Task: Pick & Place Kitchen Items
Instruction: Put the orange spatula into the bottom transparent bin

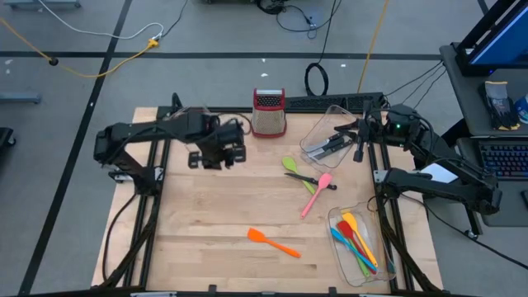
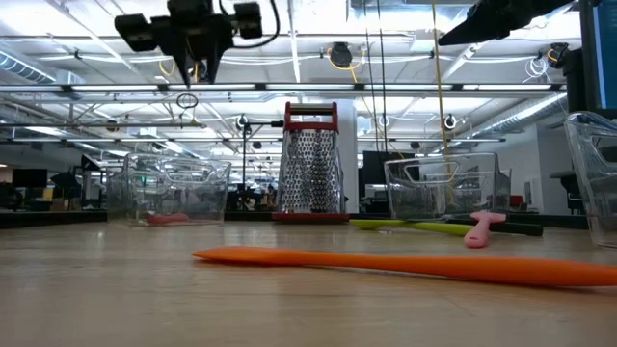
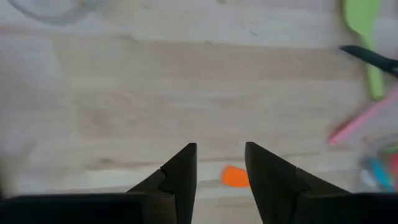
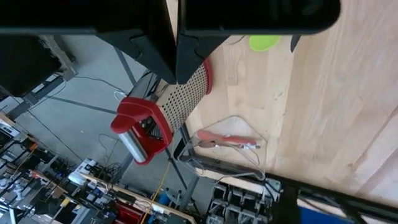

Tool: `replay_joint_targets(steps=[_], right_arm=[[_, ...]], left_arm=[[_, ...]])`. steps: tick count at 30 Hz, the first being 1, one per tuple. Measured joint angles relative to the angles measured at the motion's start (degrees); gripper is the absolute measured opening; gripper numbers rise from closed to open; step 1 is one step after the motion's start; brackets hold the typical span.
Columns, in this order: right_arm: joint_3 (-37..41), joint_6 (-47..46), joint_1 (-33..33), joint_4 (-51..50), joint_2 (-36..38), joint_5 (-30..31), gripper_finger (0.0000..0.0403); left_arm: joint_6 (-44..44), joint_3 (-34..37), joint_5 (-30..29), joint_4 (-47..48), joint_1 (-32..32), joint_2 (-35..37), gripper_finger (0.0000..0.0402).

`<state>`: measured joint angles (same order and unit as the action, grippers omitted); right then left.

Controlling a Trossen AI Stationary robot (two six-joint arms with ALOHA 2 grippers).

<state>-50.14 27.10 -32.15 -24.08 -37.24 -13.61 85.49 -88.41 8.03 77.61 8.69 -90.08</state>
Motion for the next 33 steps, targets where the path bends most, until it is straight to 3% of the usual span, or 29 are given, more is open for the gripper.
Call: replay_joint_targets(steps=[5,15,33], right_arm=[[0.01,0.85,0.01,-1.53,0.01,0.00,0.0000],[0.01,1.16,0.00,-1.52,0.00,-0.07,0.0000],[0.01,4.06,0.01,-1.46,0.05,-0.17,0.0000]], left_arm=[[12.67,-0.01,-1.91,-8.01,-7.29,0.00,0.0138],[32.47,0.01,-14.23,-21.64,-19.53,-1.59,0.0136],[52.32,0.03,-15.43,-49.81,-28.54,-20.08,0.0136]])
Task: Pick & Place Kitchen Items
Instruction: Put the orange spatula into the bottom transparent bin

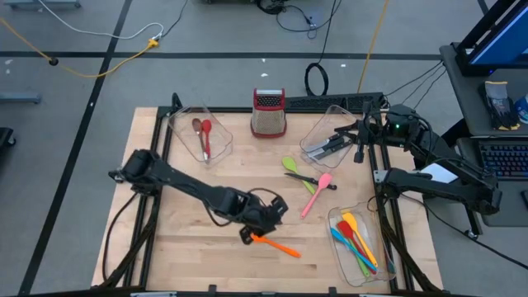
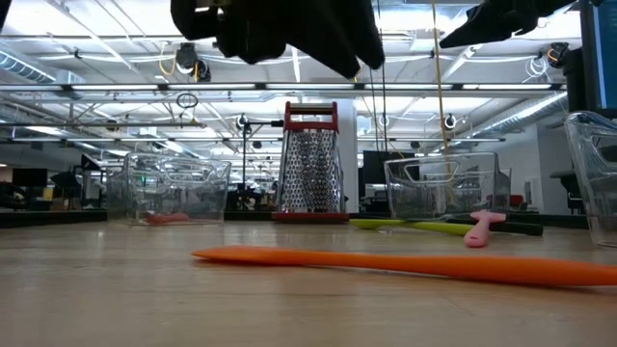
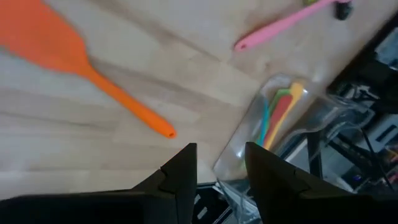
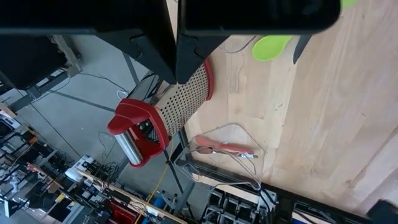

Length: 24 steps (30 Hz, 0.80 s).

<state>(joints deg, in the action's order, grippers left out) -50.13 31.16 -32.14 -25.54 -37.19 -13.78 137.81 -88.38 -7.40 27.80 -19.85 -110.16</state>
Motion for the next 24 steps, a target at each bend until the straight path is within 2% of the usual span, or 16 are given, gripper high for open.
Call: replay_joint_targets(steps=[8,13,19,24], right_arm=[[0.00,0.01,0.00,-0.02,-0.02,0.00,0.0000],[0.00,0.00,0.00,0.00,-0.02,-0.02,0.0000],[0.00,0.00,0.00,-0.04,-0.02,-0.04,0.0000],[0.00,-0.06,0.00,-0.03,0.00,-0.04,0.0000]], left_arm=[[7.48,0.00,1.97,-1.87,-2.85,-3.82,0.0136],[7.79,0.02,2.04,-1.41,-2.95,-4.97,0.0136],[8.48,0.04,6.62,0.88,-3.50,-6.81,0.0136],[8.80,0.02,7.56,-0.96,-4.20,-9.06,0.0136]])
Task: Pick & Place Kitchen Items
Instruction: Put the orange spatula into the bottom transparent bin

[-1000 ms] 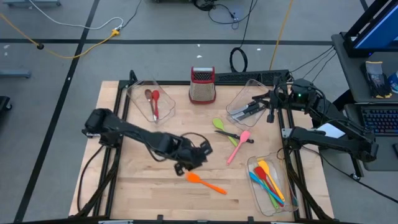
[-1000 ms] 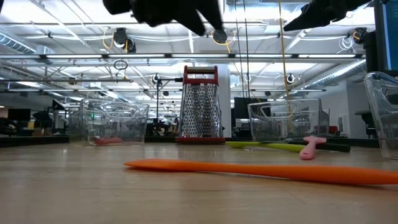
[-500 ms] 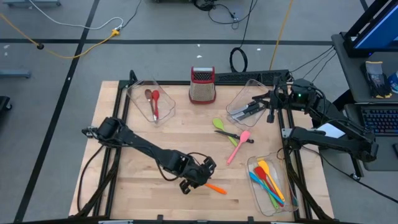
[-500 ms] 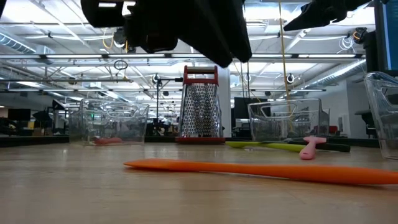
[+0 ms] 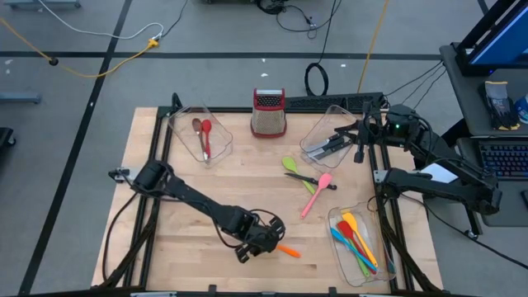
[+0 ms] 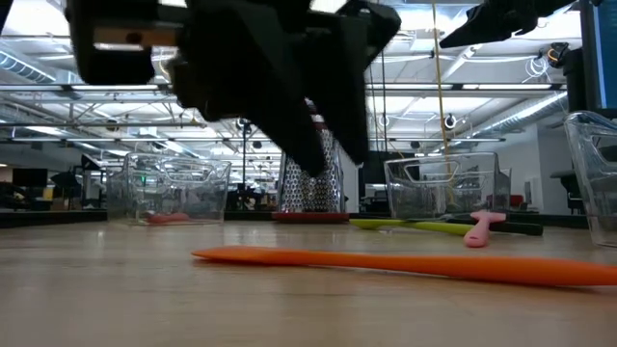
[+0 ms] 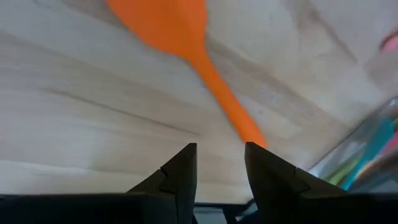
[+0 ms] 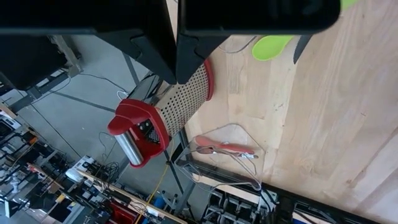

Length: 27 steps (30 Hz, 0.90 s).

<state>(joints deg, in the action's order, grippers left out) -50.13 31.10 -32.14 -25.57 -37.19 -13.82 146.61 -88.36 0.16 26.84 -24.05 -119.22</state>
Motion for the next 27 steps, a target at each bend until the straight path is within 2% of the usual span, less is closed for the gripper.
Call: replay_joint_targets(steps=[9,16,22,27], right_arm=[[0.00,-0.22,0.00,-0.10,0.00,-0.02,0.0000],[0.00,-0.36,0.00,-0.03,0.00,-0.01,0.0000],[0.00,-0.36,0.00,-0.06,-0.02,0.00,0.0000],[0.00,-0.37,0.00,-0.03,-0.01,0.00,0.0000]], left_arm=[[0.17,0.02,0.99,-2.76,-0.01,-3.69,0.0136],[0.52,0.02,-0.21,1.88,0.98,-3.57,0.0136],[0.50,0.00,-0.15,2.33,1.63,-3.56,0.0136],[0.52,0.00,2.44,2.64,1.70,-3.56,0.0136]])
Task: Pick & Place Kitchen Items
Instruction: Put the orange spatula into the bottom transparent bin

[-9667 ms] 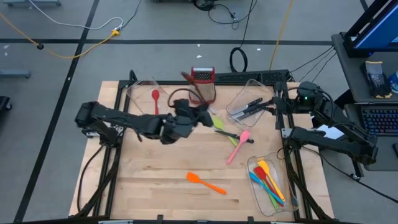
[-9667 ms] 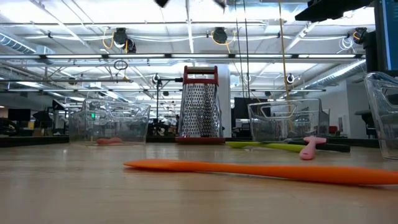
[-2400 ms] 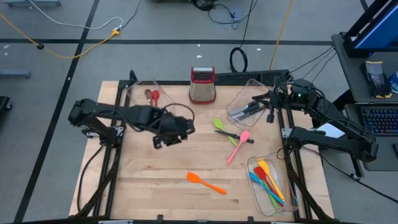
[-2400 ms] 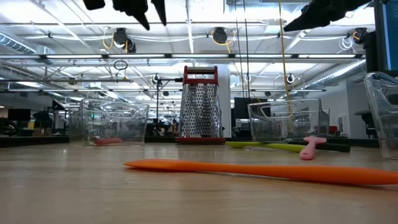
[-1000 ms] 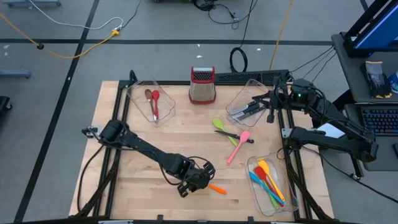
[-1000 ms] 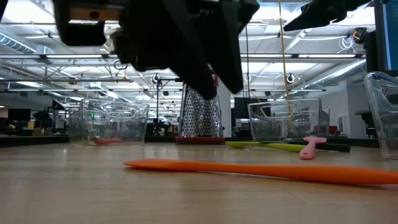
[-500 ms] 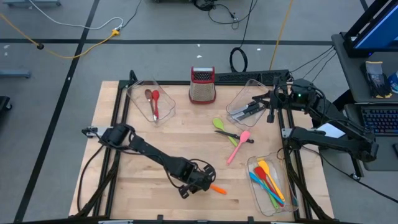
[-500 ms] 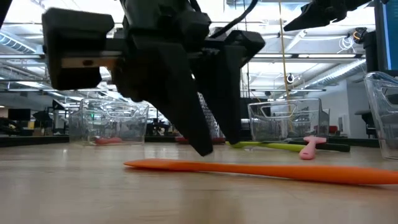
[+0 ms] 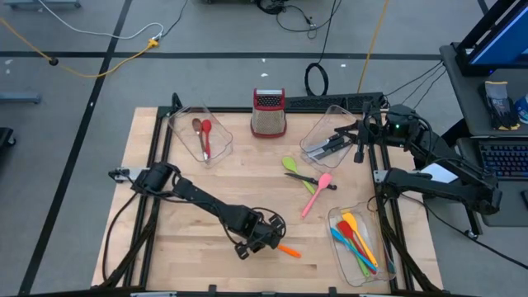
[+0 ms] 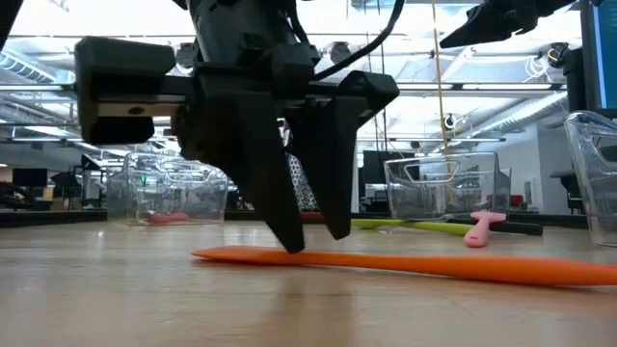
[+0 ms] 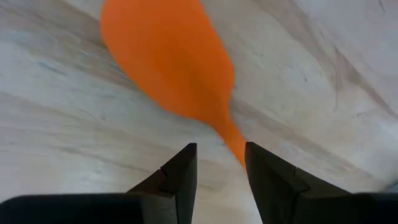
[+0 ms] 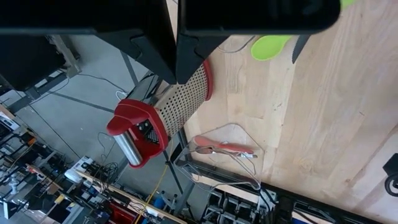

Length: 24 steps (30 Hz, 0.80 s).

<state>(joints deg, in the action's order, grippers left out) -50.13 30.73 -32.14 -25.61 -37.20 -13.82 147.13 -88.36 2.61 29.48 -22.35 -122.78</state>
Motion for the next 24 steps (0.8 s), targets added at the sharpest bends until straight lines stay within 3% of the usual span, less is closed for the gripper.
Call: replay_joint_targets(steps=[13,24], right_arm=[[0.00,0.14,0.00,0.06,0.01,0.04,0.0000],[0.00,0.08,0.00,0.04,0.01,0.04,0.0000]], left_arm=[[-0.13,-0.41,1.02,-2.38,0.90,-5.03,0.0136],[-2.11,-0.63,4.72,7.36,2.09,-5.24,0.0135]])
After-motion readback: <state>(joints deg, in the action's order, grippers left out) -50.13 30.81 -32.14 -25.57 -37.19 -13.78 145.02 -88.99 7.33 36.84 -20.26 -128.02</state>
